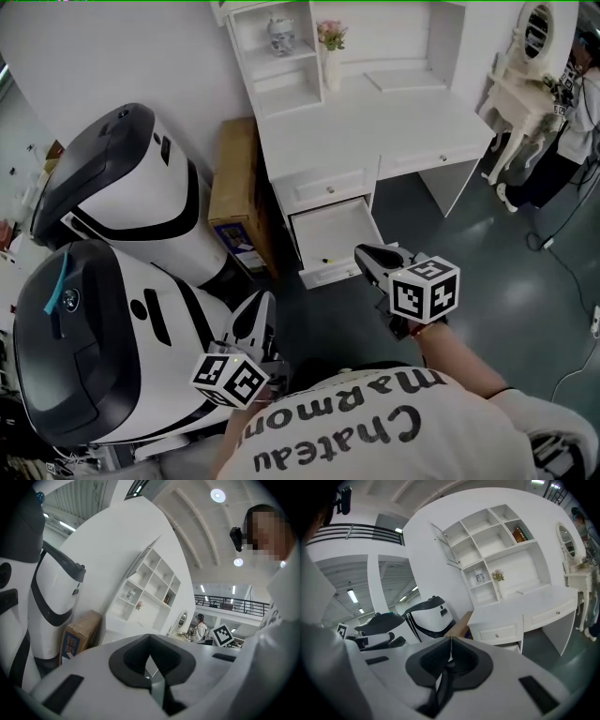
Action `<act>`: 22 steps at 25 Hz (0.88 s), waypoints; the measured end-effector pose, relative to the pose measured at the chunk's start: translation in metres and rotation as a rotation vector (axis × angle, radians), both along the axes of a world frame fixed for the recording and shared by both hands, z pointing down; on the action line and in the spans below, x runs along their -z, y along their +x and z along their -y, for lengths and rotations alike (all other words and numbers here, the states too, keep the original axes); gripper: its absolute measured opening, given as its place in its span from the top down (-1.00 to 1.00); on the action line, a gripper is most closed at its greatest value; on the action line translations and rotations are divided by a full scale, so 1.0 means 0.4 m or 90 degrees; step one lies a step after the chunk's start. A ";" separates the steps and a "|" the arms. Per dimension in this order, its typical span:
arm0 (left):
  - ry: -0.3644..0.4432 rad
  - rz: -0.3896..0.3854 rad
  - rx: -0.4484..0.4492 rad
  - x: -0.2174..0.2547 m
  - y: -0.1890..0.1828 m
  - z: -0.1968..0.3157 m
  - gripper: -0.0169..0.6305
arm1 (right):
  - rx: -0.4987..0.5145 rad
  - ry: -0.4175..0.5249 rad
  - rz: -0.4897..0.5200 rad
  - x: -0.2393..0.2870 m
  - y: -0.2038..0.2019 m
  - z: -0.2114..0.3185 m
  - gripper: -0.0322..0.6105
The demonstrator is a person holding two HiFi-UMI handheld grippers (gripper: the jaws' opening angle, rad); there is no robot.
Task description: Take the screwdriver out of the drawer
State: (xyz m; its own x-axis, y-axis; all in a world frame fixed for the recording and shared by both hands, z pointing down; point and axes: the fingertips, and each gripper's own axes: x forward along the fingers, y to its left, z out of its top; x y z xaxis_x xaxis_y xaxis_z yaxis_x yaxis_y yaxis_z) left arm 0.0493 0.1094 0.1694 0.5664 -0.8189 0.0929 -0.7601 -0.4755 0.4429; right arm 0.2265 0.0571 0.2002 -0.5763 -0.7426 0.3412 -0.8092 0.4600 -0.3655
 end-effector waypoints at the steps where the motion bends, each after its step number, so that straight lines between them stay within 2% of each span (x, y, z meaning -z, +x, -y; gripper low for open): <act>1: -0.006 -0.005 -0.002 -0.010 0.003 0.008 0.88 | 0.001 -0.009 -0.002 -0.016 0.000 0.006 0.81; 11: -0.058 -0.009 -0.020 -0.096 0.028 0.118 0.88 | -0.002 -0.078 -0.007 -0.134 0.001 0.094 0.81; 18: -0.093 -0.029 -0.029 -0.155 0.024 0.261 0.88 | -0.009 -0.132 -0.013 -0.212 -0.011 0.225 0.81; 22: -0.115 -0.022 -0.023 -0.201 -0.003 0.338 0.88 | -0.005 -0.166 -0.017 -0.274 -0.035 0.295 0.81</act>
State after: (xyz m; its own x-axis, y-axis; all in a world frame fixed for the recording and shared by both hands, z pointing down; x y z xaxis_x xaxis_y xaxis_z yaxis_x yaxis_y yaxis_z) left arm 0.0480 -0.0258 0.2498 0.6003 -0.7700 0.2163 -0.7271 -0.4127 0.5486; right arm 0.2123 -0.0608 0.3096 -0.5589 -0.6316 0.5373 -0.8235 0.3466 -0.4492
